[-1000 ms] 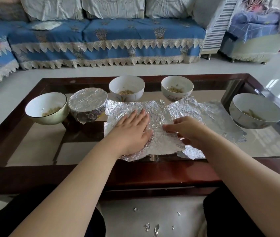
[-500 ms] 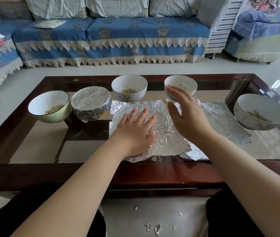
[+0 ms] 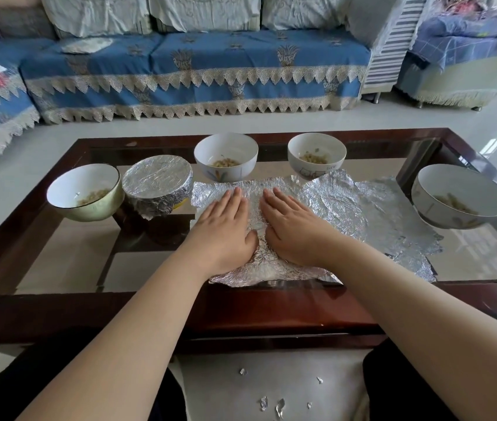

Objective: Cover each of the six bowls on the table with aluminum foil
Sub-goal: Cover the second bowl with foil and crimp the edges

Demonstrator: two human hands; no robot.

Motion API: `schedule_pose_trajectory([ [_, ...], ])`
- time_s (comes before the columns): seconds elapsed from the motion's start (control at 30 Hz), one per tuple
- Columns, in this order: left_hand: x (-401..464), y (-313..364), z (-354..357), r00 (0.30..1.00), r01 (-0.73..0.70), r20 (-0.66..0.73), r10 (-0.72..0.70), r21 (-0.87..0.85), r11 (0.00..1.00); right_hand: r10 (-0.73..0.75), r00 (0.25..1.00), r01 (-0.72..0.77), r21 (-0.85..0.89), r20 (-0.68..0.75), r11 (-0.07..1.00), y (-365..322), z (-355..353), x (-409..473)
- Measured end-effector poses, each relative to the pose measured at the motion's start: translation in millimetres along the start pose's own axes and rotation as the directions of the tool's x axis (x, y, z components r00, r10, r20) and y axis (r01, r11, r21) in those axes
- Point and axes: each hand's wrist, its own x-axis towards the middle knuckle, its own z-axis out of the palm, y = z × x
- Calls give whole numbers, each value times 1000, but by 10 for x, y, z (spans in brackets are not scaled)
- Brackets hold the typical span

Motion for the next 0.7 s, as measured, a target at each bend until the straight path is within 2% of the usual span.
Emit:
schedule_pose_trajectory([
  [0.2,4,0,0,1000,-9,-27,8,-21,1000,-37,999,38,44,-38,998,-51,-121,153],
  [0.33,0,5,-2,1000,-8,-25,7,-39,999,21,999,-24,77,30,997,-46,-58,247],
  [0.7,-7,-17,-4,998,4,-59,-10,-96,995,118,991,-93,315,-64,944,-50,4,255],
])
